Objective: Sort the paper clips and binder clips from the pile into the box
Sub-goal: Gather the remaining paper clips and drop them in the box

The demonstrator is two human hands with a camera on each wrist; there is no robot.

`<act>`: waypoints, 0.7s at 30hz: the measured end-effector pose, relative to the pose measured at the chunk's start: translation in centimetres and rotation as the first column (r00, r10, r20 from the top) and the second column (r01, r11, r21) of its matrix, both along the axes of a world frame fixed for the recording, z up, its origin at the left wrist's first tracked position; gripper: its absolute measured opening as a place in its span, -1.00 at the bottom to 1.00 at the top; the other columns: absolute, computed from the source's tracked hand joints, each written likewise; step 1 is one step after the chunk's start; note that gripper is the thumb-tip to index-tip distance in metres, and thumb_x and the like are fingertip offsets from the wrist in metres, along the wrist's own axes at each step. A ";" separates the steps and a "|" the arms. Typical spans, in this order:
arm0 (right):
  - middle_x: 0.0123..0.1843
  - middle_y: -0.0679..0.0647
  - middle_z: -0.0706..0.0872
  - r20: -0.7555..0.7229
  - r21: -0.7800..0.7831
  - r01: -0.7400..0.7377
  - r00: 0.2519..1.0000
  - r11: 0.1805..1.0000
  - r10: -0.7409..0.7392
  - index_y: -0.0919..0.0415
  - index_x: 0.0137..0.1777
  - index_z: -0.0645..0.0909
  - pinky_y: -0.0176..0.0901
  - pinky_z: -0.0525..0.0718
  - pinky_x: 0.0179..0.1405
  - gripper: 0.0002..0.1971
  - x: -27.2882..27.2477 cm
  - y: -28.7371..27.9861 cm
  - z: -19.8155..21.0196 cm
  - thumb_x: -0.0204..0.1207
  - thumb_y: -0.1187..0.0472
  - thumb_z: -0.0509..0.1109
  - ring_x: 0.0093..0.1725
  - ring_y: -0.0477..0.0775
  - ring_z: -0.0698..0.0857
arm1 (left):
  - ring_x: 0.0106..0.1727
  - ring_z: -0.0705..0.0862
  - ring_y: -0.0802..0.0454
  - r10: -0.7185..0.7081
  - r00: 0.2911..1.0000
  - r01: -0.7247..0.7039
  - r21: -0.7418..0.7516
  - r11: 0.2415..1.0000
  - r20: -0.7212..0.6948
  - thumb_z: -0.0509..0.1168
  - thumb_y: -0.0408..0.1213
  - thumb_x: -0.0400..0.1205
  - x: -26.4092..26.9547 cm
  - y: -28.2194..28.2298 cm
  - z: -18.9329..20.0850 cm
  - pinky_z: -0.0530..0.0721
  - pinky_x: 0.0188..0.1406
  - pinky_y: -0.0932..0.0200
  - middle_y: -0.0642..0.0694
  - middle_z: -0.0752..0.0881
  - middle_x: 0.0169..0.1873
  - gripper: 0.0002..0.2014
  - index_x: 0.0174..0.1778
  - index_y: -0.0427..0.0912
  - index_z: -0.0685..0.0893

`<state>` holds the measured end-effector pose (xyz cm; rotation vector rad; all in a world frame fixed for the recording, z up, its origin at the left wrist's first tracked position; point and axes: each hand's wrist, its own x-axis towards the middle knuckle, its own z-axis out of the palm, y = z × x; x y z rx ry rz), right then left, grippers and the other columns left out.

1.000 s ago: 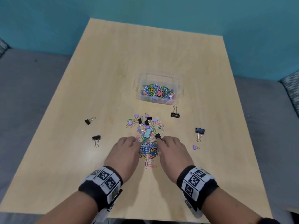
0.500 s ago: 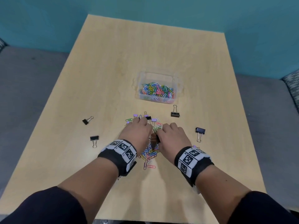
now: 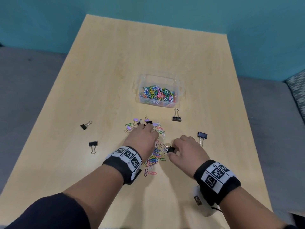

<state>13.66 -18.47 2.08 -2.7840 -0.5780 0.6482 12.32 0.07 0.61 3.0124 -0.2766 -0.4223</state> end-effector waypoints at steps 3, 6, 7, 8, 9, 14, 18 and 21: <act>-0.15 -0.04 0.57 -0.147 0.146 0.177 0.977 0.973 -0.155 0.02 -0.22 0.56 -0.04 0.55 -0.09 -0.81 -0.4 -0.6 0.4 0.41 -0.08 0.34 -0.07 0.03 0.54 | 0.02 0.51 -0.21 0.014 0.998 -0.011 -0.057 0.998 0.055 0.17 -0.28 0.53 -0.1 0.0 -0.2 0.49 -0.09 -0.05 -0.17 0.57 -0.02 -0.80 0.04 -0.16 0.59; -0.21 -0.05 0.60 -0.236 0.223 0.296 0.941 0.929 -0.243 0.04 -0.27 0.58 -0.10 0.54 -0.19 -0.81 -0.8 -1.1 0.6 0.42 -0.06 0.39 -0.20 -0.03 0.59 | -0.06 0.59 -0.16 0.133 0.983 -0.088 -0.308 0.947 0.128 0.26 -0.24 0.49 -0.7 0.4 0.1 0.58 -0.14 -0.02 -0.12 0.60 -0.14 -0.85 -0.07 -0.14 0.65; -0.26 -0.07 0.61 -0.262 0.246 0.340 0.925 0.908 -0.275 0.06 -0.28 0.59 -0.11 0.52 -0.24 -0.80 -0.9 -1.3 0.6 0.42 -0.05 0.41 -0.26 -0.05 0.59 | -0.08 0.61 -0.06 0.247 0.965 -0.185 -0.435 0.881 0.091 0.30 -0.20 0.48 -1.0 0.6 0.5 0.58 -0.13 0.05 -0.05 0.62 -0.15 -0.85 -0.07 -0.09 0.67; -0.34 -0.09 0.60 -0.300 0.271 0.392 0.902 0.879 -0.310 0.09 -0.29 0.60 -0.13 0.48 -0.31 -0.78 -1.0 -1.5 0.6 0.42 -0.04 0.42 -0.34 -0.08 0.55 | -0.14 0.62 0.04 0.384 0.923 -0.326 -0.581 0.746 -0.024 0.35 -0.17 0.47 -1.3 0.9 1.0 0.57 -0.15 0.12 0.02 0.63 -0.18 -0.87 -0.09 -0.04 0.69; -0.42 -0.11 0.57 -0.350 0.298 0.447 0.873 0.843 -0.339 0.12 -0.30 0.61 -0.15 0.44 -0.37 -0.76 -1.0 -1.6 0.6 0.41 -0.04 0.44 -0.41 -0.09 0.51 | -0.21 0.63 0.07 0.497 0.839 -0.486 -0.714 0.504 -0.221 0.39 -0.17 0.44 -1.5 1.2 1.5 0.57 -0.21 0.16 0.05 0.66 -0.25 -0.90 -0.15 -0.02 0.70; -0.48 -0.13 0.55 -0.506 0.387 0.595 0.776 0.704 -0.377 0.18 -0.28 0.56 -0.17 0.40 -0.36 -0.70 -1.4 -1.3 0.7 0.28 -0.04 0.51 -0.46 -0.07 0.46 | -0.24 0.74 -0.26 0.328 0.478 -0.635 -0.579 -0.512 -0.815 0.31 -0.51 0.56 -3.5 3.5 3.4 0.76 -0.29 0.06 -0.25 0.67 -0.35 -0.93 -0.18 -0.28 0.61; -0.27 -0.10 0.65 -0.137 0.155 0.341 0.937 0.927 -0.321 0.02 -0.18 0.48 -0.07 0.61 -0.28 -0.85 -1.2 -2.1 0.6 0.37 0.04 0.39 -0.25 0.00 0.63 | -0.37 0.61 -0.17 0.511 0.456 -0.679 -0.656 -0.329 -0.728 0.45 -0.37 0.31 -6.2 6.6 2.5 0.57 -0.22 0.00 -0.26 0.68 -0.43 -0.90 -0.32 -0.19 0.68; -0.16 -0.02 0.61 0.002 -0.061 0.239 0.971 0.969 -0.239 0.03 -0.13 0.47 0.00 0.61 -0.20 -0.88 -0.7 -3.0 0.3 0.39 0.04 0.28 -0.09 0.12 0.60 | -0.36 0.62 0.01 0.700 0.590 -0.750 -0.595 0.290 -0.403 0.43 -0.22 0.36 -7.9 8.8 1.7 0.51 -0.32 0.19 -0.01 0.71 -0.27 -0.93 -0.28 0.00 0.69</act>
